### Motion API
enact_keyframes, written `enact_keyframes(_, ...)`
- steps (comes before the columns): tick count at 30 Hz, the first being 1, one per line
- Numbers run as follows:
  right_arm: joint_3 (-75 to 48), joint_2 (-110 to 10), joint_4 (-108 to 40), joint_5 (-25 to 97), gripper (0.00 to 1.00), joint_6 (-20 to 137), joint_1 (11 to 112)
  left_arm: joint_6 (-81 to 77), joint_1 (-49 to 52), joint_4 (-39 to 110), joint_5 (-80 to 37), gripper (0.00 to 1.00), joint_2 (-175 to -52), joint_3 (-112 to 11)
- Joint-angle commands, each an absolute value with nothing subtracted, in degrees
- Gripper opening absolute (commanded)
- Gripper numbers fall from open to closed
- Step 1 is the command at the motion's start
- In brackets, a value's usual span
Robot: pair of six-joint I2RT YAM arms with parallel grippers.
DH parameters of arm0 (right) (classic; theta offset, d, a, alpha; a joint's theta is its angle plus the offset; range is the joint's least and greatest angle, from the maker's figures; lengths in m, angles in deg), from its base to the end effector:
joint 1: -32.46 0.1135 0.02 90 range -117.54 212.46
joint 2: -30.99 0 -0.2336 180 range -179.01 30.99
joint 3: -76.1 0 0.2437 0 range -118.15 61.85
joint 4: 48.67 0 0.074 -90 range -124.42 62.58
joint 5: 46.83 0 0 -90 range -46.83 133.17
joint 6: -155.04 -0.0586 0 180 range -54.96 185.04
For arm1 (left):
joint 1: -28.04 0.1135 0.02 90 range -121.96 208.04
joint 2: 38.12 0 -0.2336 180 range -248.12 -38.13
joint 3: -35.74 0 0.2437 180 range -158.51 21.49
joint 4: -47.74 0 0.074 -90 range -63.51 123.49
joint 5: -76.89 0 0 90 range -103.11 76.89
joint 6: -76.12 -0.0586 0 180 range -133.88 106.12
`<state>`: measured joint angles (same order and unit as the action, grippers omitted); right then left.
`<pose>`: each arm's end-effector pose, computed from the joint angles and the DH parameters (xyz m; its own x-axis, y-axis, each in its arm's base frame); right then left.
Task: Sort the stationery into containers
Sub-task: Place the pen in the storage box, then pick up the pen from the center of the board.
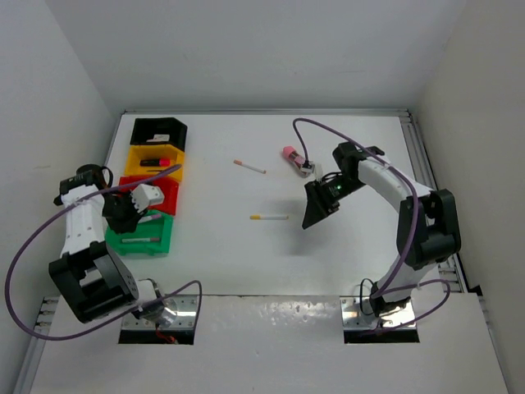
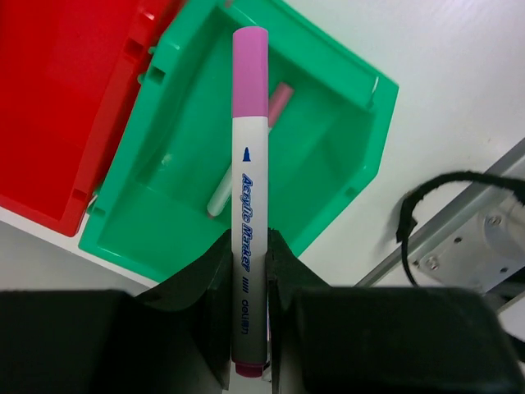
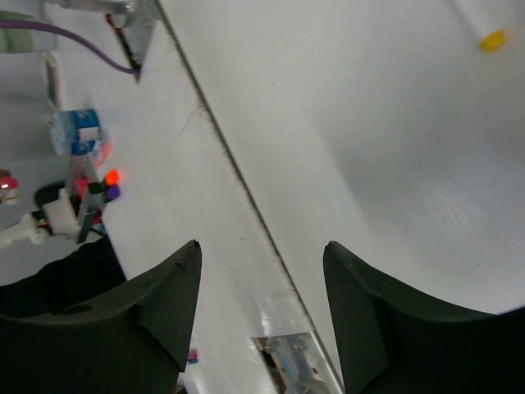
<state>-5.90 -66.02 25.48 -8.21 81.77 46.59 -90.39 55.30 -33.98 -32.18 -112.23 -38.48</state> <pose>0.2657 0.1141 0.1717 -0.8815 -0.4072 -0.2389 -0.4357 0.5067 0.7439 0.2031 0.0831 0.2106 -0.5849 0.7325 -0.3483 0.7641 0.6417 0.0665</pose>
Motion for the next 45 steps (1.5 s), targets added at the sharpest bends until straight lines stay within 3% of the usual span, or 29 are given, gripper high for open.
enact_keyframes(1,-5.57,-63.58,17.45,-1.85,0.6,79.2,47.31,-97.46,56.34,-36.39,-31.4,0.06,-112.83,-40.83)
enact_keyframes(15,-12.59,-69.11,8.92,17.4,0.6,84.99,52.58,-94.21,57.39,-32.0,-29.37,0.26,-116.78,-40.91)
enact_keyframes(22,-15.41,-73.16,9.79,17.77,0.62,90.69,54.35,-93.33,58.62,-37.52,-33.22,0.57,-120.74,-48.37)
enact_keyframes(28,-13.74,-74.57,9.27,18.91,0.59,101.5,57.86,-89.2,58.01,-42.1,-42.54,0.59,-120.4,-59.45)
enact_keyframes(45,-18.04,-85.64,-1.61,26.9,0.53,106.0,66.04,-83.05,53.79,-42.01,-58.1,0.6,-112.83,-59.63)
